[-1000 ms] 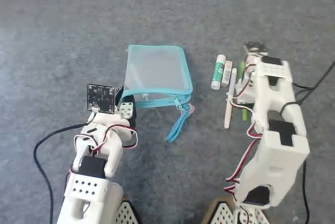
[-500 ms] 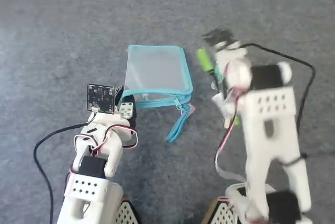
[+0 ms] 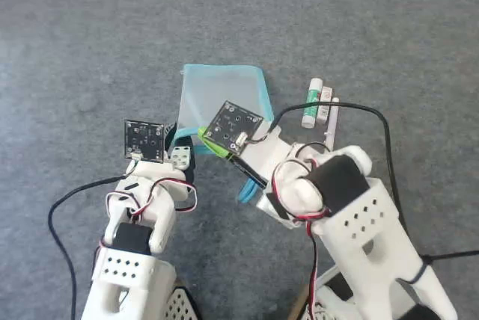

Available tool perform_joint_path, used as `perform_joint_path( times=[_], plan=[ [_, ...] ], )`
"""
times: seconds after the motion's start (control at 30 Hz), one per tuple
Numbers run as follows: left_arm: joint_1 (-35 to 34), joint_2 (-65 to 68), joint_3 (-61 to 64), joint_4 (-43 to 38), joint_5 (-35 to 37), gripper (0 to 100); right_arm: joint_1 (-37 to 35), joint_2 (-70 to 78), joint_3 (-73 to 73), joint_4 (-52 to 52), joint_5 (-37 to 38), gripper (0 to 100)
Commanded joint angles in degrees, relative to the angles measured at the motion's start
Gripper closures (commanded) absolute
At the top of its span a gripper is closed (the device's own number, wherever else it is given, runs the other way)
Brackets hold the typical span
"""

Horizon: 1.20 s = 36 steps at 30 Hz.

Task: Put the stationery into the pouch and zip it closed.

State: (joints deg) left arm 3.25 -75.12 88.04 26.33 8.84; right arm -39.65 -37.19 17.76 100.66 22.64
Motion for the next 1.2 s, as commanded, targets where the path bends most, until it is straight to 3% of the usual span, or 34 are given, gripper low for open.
perform_joint_path(
  times=[0.0,0.2,0.6,1.17],
  plan=[
    [0.5,-0.8,-0.4,0.1,-0.5,99,-0.7,-1.0,3.3,2.6,0.2,99.2],
    [1.0,-0.9,-0.4,0.1,-0.5,99,-0.3,3.1,6.9,2.3,0.8,99.2],
    [0.8,-0.8,-0.4,0.2,-0.5,99,7.0,15.8,-7.7,2.3,-1.9,99.2],
    [1.0,-0.7,-0.4,0.2,-0.5,99,6.8,27.4,-22.5,2.4,-5.5,99.2]
  ],
)
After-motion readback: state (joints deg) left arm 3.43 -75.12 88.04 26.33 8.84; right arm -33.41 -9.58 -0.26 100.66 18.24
